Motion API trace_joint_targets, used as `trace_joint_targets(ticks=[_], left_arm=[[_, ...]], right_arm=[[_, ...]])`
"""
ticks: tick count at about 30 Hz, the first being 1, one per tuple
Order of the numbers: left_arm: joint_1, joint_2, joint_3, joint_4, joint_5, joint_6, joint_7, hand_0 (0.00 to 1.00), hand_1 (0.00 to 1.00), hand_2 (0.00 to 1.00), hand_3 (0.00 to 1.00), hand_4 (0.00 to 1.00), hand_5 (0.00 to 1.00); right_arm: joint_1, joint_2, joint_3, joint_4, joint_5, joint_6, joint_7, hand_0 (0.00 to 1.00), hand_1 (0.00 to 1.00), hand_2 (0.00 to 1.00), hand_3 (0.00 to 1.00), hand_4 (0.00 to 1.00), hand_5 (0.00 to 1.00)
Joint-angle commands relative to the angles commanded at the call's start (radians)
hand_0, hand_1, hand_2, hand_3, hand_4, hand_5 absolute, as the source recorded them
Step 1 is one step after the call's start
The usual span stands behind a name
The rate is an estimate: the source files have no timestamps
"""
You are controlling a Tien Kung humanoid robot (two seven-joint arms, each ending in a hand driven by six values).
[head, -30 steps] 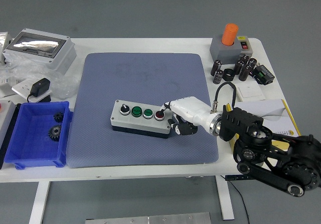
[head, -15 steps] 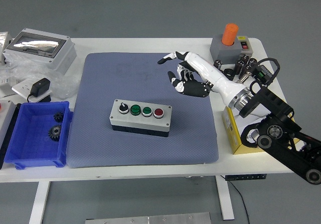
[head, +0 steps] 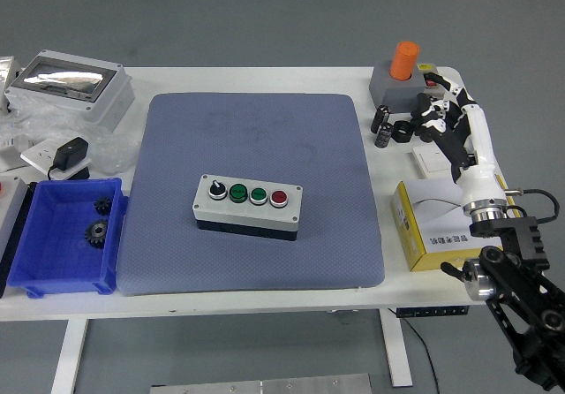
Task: Pick up the button,place it on the desk,press the button,press the button
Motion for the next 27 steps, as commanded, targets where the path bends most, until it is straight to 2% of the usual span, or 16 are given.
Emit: trace_joint_targets(ticks=[2,3,8,9,15,19,26,27], left_arm=[[-0.002,0.001,-0.004,0.000,0.006,-0.002,-0.001,0.853,0.857,0.820,0.937,0.960,0.885],[-0.003,0.001,-0.006,0.000,0.009,-0.003,-0.002,0.853,0.858,0.824,0.942,0.958,0.885],[-0.009,0.006,-0.014,0.002,0.024,-0.008,-0.007,0.853,0.858,0.824,0.942,0.958,0.885],[-0.010,0.007,-0.016,0.003,0.027,-0.009,-0.009,0.854,0.866,0.828,0.946,0.958,0.888],[-0.009,0.011,-0.018,0.003,0.031,-0.010,-0.009,0.854,0.865,0.829,0.948,0.961,0.875],[-0.009,0.016,-0.017,0.002,0.028,-0.009,-0.009,0.854,0.865,0.829,0.948,0.961,0.875],[-0.007,0.017,-0.010,0.002,0.013,-0.004,-0.011,0.852,0.864,0.829,0.947,0.960,0.876],[-0.006,0.016,-0.007,0.003,0.008,-0.002,-0.011,0.852,0.862,0.828,0.948,0.960,0.876]], right_arm=[[-0.009,0.004,0.012,-0.010,0.043,0.017,0.026,0.828,0.828,0.855,0.907,0.998,0.849],[-0.011,0.006,0.016,-0.014,0.065,0.024,0.037,0.937,0.933,0.963,0.988,0.998,0.912],[-0.014,0.011,0.015,-0.036,0.163,0.061,0.085,0.937,0.933,0.963,0.988,0.998,0.912],[-0.015,0.012,0.014,-0.040,0.182,0.069,0.093,0.968,0.952,0.985,0.998,0.998,0.985],[-0.018,0.019,0.002,-0.068,0.279,0.114,0.126,0.966,0.940,0.973,0.982,0.998,0.998],[-0.017,0.026,-0.001,-0.085,0.343,0.161,0.137,0.966,0.940,0.973,0.982,0.998,0.998],[-0.018,0.035,0.005,-0.111,0.381,0.203,0.130,0.957,0.923,0.951,0.964,0.998,0.998],[-0.020,0.036,0.006,-0.115,0.384,0.206,0.125,0.936,0.903,0.920,0.938,0.998,0.998]])
